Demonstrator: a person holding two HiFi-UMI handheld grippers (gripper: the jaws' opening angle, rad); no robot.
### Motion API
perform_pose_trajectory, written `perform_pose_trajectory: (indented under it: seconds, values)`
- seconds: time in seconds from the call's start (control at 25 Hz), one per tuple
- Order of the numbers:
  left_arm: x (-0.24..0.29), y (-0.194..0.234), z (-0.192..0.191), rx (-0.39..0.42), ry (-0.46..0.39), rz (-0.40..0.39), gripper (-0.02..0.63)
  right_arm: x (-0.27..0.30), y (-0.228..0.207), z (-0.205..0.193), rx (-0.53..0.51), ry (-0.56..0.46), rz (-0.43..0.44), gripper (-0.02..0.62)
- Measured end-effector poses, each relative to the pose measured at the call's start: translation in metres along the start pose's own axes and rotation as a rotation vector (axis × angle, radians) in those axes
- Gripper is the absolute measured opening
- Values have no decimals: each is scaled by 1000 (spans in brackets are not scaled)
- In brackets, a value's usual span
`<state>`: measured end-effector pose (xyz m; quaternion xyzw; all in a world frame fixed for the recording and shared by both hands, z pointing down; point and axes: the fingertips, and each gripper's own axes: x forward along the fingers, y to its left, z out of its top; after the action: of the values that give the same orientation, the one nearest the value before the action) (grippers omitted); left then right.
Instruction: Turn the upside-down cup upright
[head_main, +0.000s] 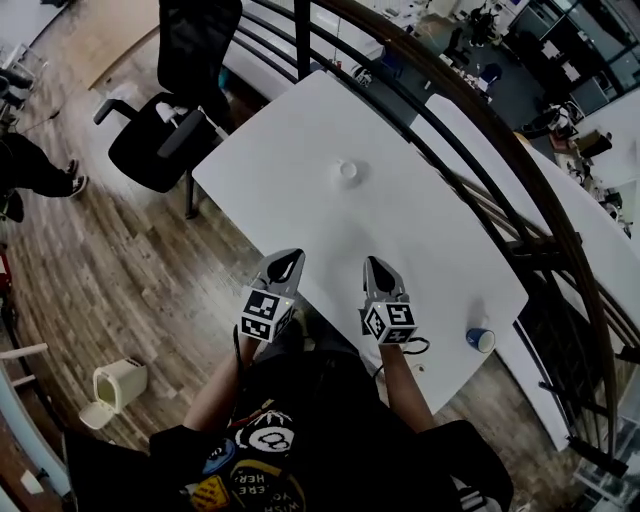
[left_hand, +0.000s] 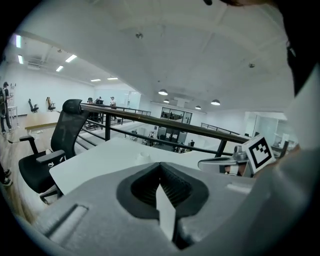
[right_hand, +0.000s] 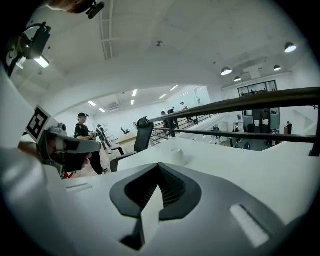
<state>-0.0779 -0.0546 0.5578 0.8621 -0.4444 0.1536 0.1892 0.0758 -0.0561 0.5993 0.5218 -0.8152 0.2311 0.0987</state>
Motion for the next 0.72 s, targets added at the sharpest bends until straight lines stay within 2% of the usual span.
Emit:
perform_pose_trajectory:
  seconds: [0.16,0.32,0.44,0.56,0.6,0.72]
  values:
    - [-45,-24,23,16,-102,-24,5,-51,46,19,1,-64,2,2]
    - [-86,-57,30,50,-161,-61,5,-98,77,13,-40,-68,-34,2]
    - [-107,-60,19,11,-146,-43,5,-115,95,10,-9,-95,-41,2]
    - [-122,-74,19,-52,-142,-9,5,-130,116,2,32,-90,7,1]
    - [-124,-85,24,-30,-158,-18,5,-134,122,-3,21,-87,29,0]
    - [-126,-113,37,104,-203,-39,5,-144,124,-5,-32,-100,62,0]
